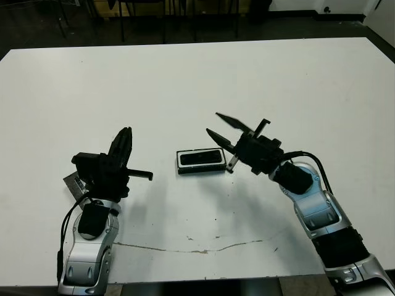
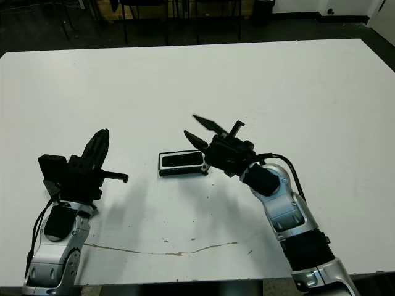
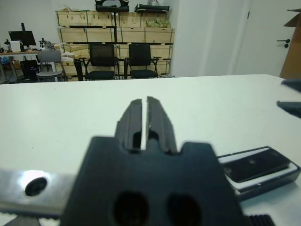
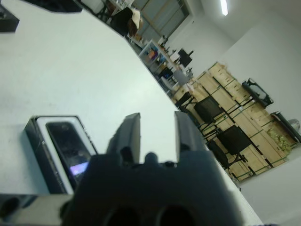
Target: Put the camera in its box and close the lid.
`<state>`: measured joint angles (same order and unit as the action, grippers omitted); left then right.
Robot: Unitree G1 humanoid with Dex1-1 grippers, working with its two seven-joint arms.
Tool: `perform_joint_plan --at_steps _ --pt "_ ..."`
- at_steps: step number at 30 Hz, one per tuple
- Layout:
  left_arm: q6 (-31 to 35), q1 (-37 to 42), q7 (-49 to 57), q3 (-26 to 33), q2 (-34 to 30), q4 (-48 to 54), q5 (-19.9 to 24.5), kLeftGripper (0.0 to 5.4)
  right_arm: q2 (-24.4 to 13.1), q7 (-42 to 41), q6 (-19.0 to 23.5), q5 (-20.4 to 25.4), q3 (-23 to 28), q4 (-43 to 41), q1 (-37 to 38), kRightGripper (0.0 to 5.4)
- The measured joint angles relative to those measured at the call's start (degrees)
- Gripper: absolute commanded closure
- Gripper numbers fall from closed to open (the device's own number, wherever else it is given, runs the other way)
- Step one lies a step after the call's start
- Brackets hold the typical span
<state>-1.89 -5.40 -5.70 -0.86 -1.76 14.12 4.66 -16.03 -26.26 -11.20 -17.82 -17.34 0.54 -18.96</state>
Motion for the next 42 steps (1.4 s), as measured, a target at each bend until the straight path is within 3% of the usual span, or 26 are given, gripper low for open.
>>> perform_joint_plan --at_steps 2,18,29,38,40,42 --pt "0.0 -0.03 0.02 -0.02 0.01 0.01 0.0 5.4 -0.1 -0.06 1.86 -1.15 -0.55 -0.68 -0.06 5.38" --pt "-0.13 -1.26 0.44 -0.53 0.29 0.59 -0.06 5.4 -4.59 -8.46 8.18 -3.35 -5.65 -2.51 1.3 5.38" --pt "-0.09 -1.16 0.72 -0.63 0.35 0.59 -0.07 5.4 -7.17 -9.61 8.46 -4.05 -6.43 -1.34 1.66 5.38" --pt "-0.03 -0.69 0.74 -0.59 0.33 0.51 -0.12 5.4 -6.93 -8.95 7.76 -1.16 -4.95 0.12 1.75 5.38" --pt "-0.03 -0.71 0.73 -0.56 0.32 0.53 -0.13 5.4 -6.43 -8.4 8.49 0.79 -3.65 0.11 2.35 5.38" --pt "-0.03 -0.83 0.71 -0.54 0.29 0.84 -0.14 5.4 -5.56 -8.68 9.56 5.61 -1.16 -0.31 3.39 5.38"
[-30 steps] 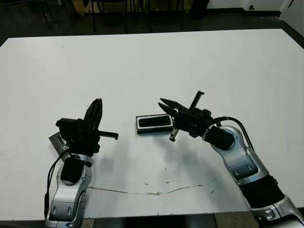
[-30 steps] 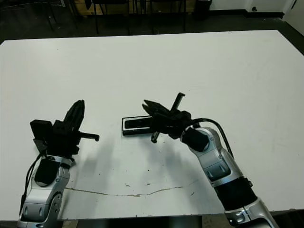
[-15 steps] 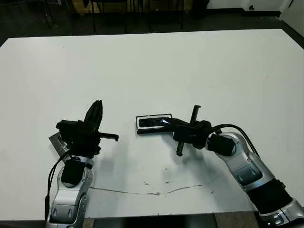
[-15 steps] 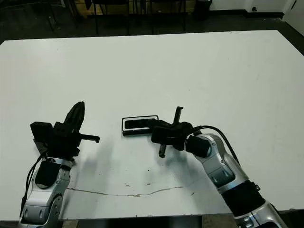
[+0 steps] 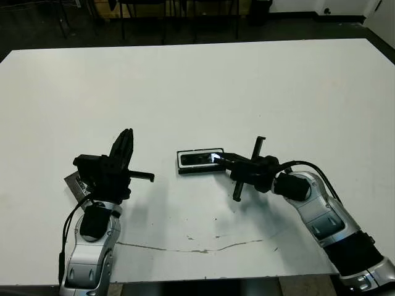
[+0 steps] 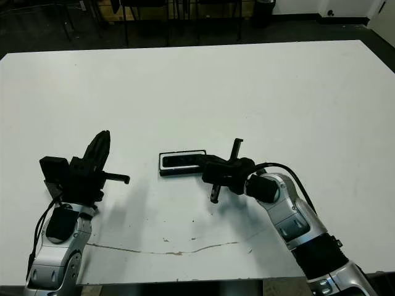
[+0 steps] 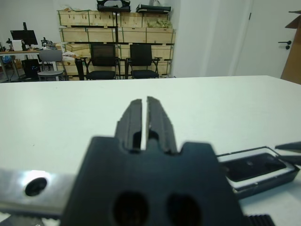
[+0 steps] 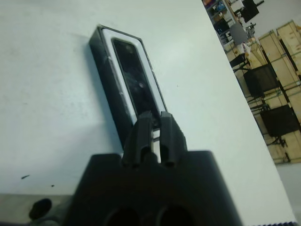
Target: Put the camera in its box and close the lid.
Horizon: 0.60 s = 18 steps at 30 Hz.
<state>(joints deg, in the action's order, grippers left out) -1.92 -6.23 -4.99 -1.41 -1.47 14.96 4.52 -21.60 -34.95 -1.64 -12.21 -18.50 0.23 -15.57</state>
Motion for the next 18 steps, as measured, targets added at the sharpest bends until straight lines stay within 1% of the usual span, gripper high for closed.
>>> perform_joint_plan --at_steps 2,5,7,9,11,13,15,18 --pt "0.0 -0.46 -0.22 0.06 -0.15 1.28 0.08 5.4 1.35 -1.81 3.0 8.25 3.79 -1.84 1.08 5.38" --pt "0.41 -1.75 -0.96 0.16 -0.76 5.21 0.22 5.4 2.73 -3.84 9.72 21.15 10.01 -7.58 2.73 5.38" --pt "0.86 -3.27 -2.0 0.25 -1.47 8.6 0.68 5.4 2.79 -3.82 14.22 27.67 13.62 -12.25 3.71 5.38" --pt "1.19 -5.05 -3.69 0.4 -2.5 12.35 2.41 5.4 2.15 -3.33 19.61 32.94 16.95 -17.32 4.71 5.38" --pt "1.7 -6.98 -5.4 1.02 -4.11 16.61 4.09 5.4 0.69 -2.5 24.41 37.4 20.4 -20.61 4.97 5.38" --pt "2.06 -8.66 -6.59 2.13 -5.64 20.37 5.31 5.4 -0.15 -1.55 27.05 40.39 23.01 -21.83 4.97 5.38" --pt "2.09 -10.5 -8.06 3.99 -7.29 23.71 6.88 5.4 -0.66 -0.51 28.24 41.44 24.51 -22.07 5.05 5.38" --pt "3.25 -13.23 -9.69 8.77 -10.47 28.53 10.2 5.4 -1.59 -0.38 28.43 41.97 25.87 -21.87 5.16 5.38"
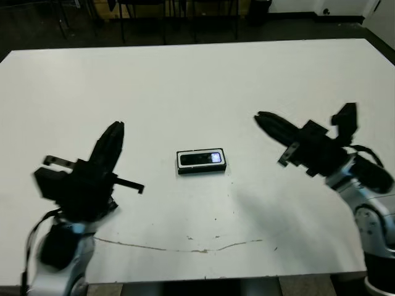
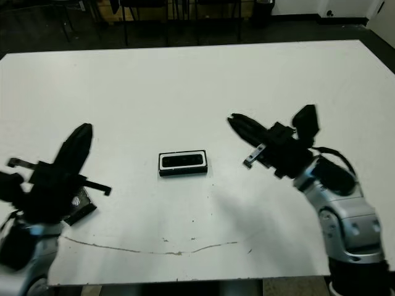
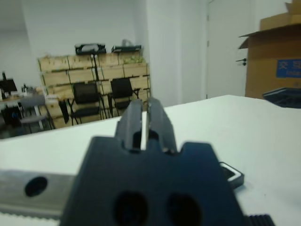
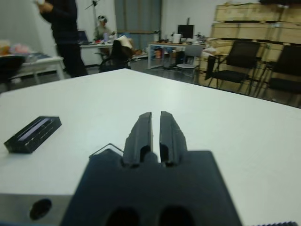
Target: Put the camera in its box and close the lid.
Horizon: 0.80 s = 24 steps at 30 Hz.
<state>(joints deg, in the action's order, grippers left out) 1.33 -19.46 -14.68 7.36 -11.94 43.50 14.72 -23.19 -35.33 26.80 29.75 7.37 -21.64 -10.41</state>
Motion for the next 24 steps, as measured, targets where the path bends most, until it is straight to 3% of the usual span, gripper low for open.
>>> perform_joint_plan --at_steps 4,7,10,13,18,24 --pt "5.18 -5.34 -1.95 9.21 -5.35 5.22 5.03 5.4 -1.66 -0.57 -0.04 -0.09 0.62 1.12 0.19 5.38" --pt "14.12 -10.47 -4.14 18.03 -11.53 7.08 9.33 5.4 -3.26 -1.24 -0.06 -0.29 0.75 2.07 0.32 5.38" --pt "21.92 -14.23 -9.2 26.81 -18.07 4.83 15.15 5.4 -3.92 -2.5 -0.47 -0.04 1.24 4.19 0.21 5.38" --pt "28.23 -16.31 -13.4 32.86 -23.52 0.61 18.22 5.4 -4.58 -3.8 -0.72 -0.01 1.6 6.51 0.04 5.38" --pt "30.36 -17.64 -19.83 35.06 -28.38 -7.78 16.33 5.4 -5.99 -4.23 -1.08 -0.57 1.83 7.3 -0.46 5.38" --pt "26.3 -16.03 -27.99 30.25 -29.9 -19.06 13.37 5.4 -6.04 -3.8 -2.5 -2.2 1.85 7.72 -0.43 5.38"
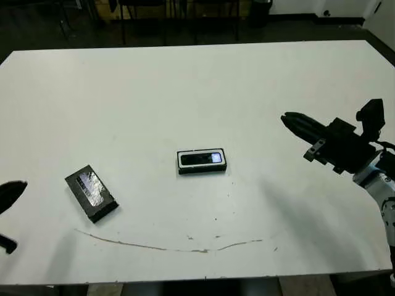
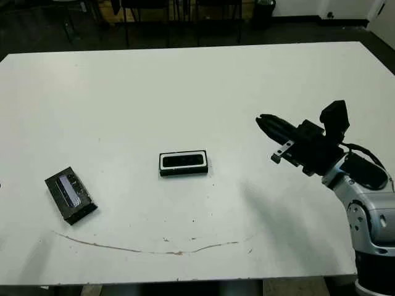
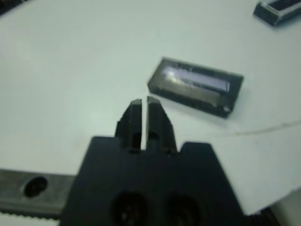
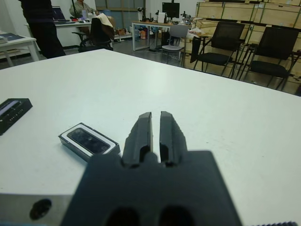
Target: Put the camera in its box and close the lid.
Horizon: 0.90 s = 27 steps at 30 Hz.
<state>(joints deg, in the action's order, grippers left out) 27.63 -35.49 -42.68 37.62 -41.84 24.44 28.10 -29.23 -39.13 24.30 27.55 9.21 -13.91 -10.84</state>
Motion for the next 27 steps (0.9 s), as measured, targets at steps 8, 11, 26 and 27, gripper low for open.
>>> perform_joint_plan --at_steps 8,11,26,27 --pt "0.83 4.51 -2.89 -7.57 -0.68 -6.14 -2.51 5.4 0.06 1.13 -0.45 -0.35 -0.04 -0.64 0.14 5.38" --pt "0.57 5.89 -4.37 -10.26 -0.88 -8.28 -3.18 5.4 0.07 1.27 -0.45 -0.35 -0.06 -0.99 0.21 5.38" --pt "6.46 12.56 -7.06 -17.99 -0.9 -11.02 -0.08 5.4 0.19 2.52 -0.06 0.06 -0.42 -2.83 0.8 5.38" --pt "6.43 12.85 -6.83 -18.25 -0.71 -11.07 -0.01 5.4 0.18 2.61 0.12 0.04 -0.48 -2.97 0.9 5.38"
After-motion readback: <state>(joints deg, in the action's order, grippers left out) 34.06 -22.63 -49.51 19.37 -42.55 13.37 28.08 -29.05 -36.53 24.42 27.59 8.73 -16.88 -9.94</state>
